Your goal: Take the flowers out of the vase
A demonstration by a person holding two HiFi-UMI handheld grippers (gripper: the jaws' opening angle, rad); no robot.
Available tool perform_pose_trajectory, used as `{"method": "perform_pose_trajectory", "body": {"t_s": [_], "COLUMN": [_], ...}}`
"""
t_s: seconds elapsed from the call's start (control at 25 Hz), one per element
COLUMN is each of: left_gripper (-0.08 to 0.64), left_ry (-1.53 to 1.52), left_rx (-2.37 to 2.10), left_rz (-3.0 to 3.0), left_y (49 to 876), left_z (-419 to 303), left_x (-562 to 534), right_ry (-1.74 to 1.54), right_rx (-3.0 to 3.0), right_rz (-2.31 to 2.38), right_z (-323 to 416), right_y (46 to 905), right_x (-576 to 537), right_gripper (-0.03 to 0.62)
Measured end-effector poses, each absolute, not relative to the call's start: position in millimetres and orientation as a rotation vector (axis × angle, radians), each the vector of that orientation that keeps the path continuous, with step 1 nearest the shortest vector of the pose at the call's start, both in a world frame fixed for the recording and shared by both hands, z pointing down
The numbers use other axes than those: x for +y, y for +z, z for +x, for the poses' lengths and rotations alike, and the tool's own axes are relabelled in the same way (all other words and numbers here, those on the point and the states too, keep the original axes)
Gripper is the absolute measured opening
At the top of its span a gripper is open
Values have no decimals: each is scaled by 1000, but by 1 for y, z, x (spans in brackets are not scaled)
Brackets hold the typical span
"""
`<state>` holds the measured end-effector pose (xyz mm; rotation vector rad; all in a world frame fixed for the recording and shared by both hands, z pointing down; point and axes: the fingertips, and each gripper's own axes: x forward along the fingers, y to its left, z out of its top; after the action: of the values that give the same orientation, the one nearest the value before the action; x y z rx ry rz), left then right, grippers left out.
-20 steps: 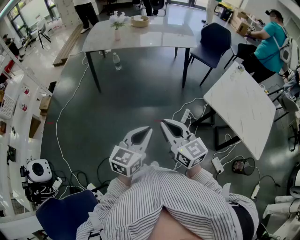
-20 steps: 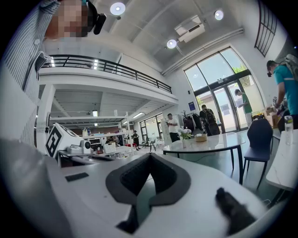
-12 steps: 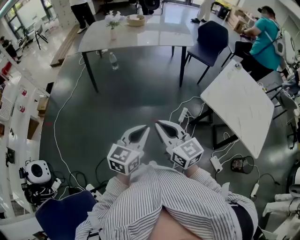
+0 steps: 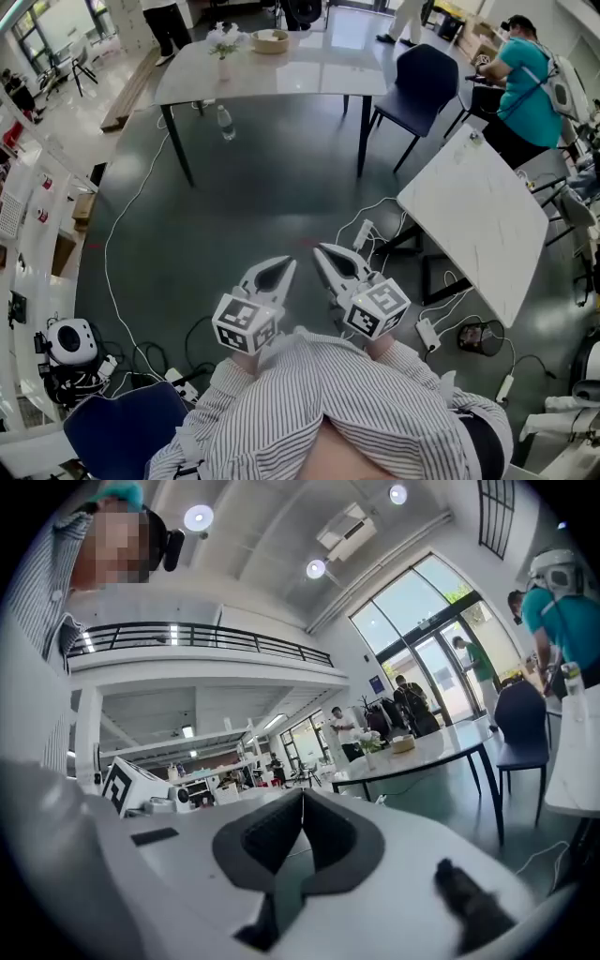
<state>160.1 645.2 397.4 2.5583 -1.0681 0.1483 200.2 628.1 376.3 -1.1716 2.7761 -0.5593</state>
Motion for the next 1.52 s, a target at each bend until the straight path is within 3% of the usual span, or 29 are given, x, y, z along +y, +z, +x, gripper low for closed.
{"method": "perform_pose_trajectory", "body": {"t_s": [0.64, 1.52], "left_gripper": [11, 11], "left_ry": [153, 93], "left_rx": [-1021, -1112], "left_rz": [2550, 2565], "left_y": [415, 399], "left_z": [168, 52], "left_x": [601, 361], "right_ry": [-585, -498], "right_rx": [2749, 2837], "right_rz": [-1188, -1163], "right_z": [199, 82], "right_y": [396, 385], "right_x": [581, 352], "right_gripper": [15, 15]}}
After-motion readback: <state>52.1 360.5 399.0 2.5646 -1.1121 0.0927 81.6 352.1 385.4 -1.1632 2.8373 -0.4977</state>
